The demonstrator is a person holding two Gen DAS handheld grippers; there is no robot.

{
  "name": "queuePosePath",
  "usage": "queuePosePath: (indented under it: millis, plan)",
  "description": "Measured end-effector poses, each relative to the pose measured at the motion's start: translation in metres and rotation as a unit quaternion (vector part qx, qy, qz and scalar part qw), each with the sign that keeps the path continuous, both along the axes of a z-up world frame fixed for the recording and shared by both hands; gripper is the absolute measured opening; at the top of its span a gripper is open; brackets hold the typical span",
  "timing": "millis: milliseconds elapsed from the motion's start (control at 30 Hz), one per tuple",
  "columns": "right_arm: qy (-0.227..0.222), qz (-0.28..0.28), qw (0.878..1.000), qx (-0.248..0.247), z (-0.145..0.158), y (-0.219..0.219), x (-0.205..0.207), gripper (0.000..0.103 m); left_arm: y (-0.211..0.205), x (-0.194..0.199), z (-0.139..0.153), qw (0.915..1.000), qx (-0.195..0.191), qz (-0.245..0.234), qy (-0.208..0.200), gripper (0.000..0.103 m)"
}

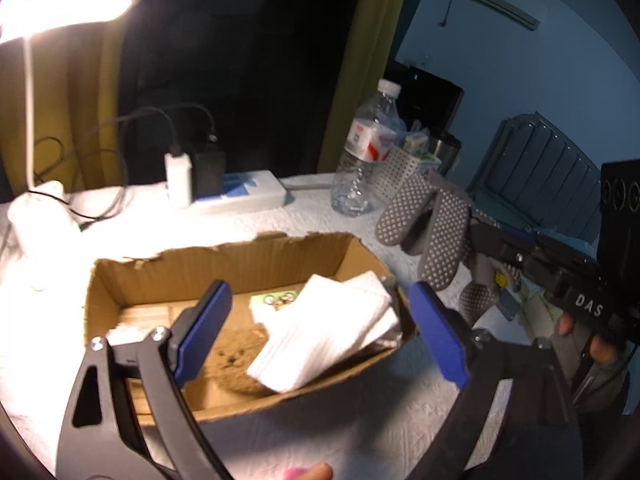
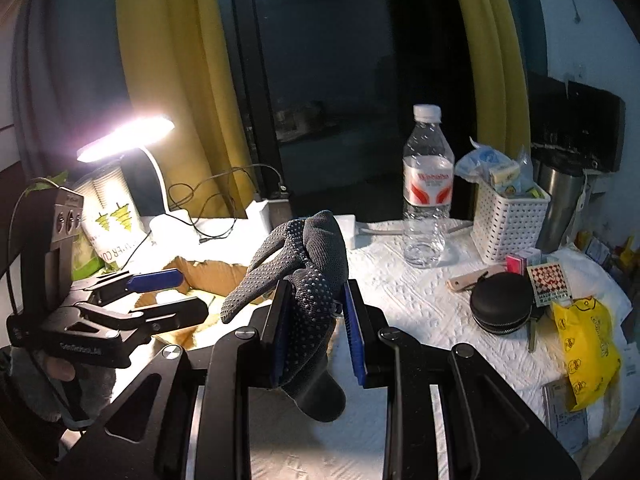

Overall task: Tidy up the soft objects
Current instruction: 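Lower the towel into the box with left tool while right drops the glove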

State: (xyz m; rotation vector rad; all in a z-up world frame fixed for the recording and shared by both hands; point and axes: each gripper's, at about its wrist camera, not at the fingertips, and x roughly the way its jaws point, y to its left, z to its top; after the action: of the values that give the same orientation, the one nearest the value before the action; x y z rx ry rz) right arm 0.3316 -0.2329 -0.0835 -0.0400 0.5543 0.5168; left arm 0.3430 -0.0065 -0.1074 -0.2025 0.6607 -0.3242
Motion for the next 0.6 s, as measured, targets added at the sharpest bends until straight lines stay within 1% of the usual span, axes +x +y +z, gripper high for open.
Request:
queuePosePath:
  millis: [200,367,600]
  plan:
    - [0.002,0.024,1.0,-0.01,0.002,0.035,-0.006,0.027,0.037,-0.03,0.007,0.9993,-0.002,0.036,-0.012,0.091]
    - [0.01,0.051,0.999,-0.017,-0.002,0.073,-0.009,0.027,0.075,-0.051,0.006,0.9968,0.005,0.079,-0.016,0.091]
    - [0.032,0.085,0.995,-0.034,-0.021,0.132,-0.006,0.028,0.123,-0.068,-0.007,0.9923,0.007,0.123,-0.006,0.091]
